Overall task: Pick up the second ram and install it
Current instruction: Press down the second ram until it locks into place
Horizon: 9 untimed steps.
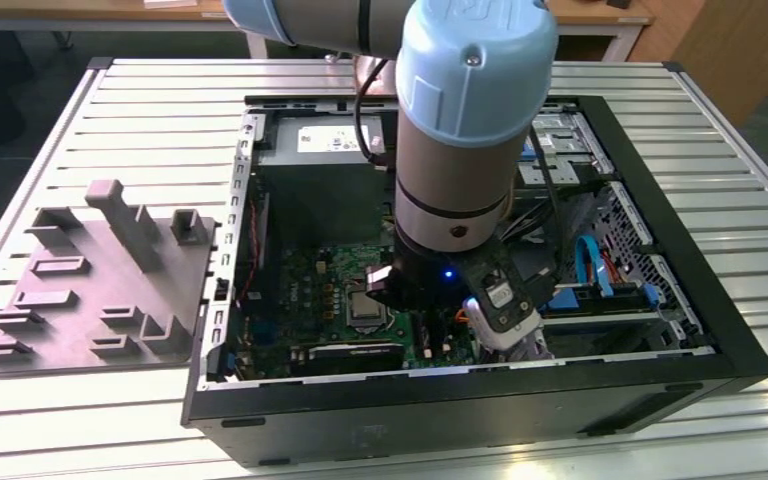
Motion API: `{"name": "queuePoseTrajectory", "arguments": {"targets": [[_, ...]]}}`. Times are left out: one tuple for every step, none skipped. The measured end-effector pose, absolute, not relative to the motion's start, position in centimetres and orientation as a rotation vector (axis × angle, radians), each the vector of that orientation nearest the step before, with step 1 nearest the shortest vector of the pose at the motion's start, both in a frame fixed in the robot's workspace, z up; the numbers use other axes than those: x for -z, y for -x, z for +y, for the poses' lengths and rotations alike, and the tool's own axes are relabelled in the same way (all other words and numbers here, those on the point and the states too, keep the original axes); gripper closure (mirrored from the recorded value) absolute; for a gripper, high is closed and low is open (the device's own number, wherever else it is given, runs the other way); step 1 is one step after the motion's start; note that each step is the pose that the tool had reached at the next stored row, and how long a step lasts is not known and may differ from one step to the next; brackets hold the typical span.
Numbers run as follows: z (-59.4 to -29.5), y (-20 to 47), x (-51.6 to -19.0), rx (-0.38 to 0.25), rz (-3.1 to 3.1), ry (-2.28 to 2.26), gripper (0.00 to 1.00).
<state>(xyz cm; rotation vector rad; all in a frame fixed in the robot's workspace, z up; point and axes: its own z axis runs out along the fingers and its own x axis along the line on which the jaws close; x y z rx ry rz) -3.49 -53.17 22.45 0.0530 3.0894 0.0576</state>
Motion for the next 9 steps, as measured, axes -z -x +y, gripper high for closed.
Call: {"name": "queuePoseTrajectory", "arguments": {"targets": [[-53.16,3.49,-22.36,-0.058,3.089,-0.053,0.90],[-53.16,3.49,-22.25,-0.058,3.089,-0.053,0.90],[-53.17,3.49,-22.17,-0.058,3.089,-0.053,0.90],[-53.17,3.50,-22.16,-0.057,3.089,-0.053,0.90],[-53.17,3.50,-22.16,-0.057,3.089,-0.053,0.90],[-53.17,3.49,-22.15,-0.058,3.089,-0.053,0.90],[-53.17,3.49,-22.14,-0.058,3.089,-0.053,0.90],[-53.16,3.49,-22.10,-0.058,3.089,-0.053,0.90],[-53.17,3.49,-22.02,-0.058,3.089,-0.053,0.90]]}}
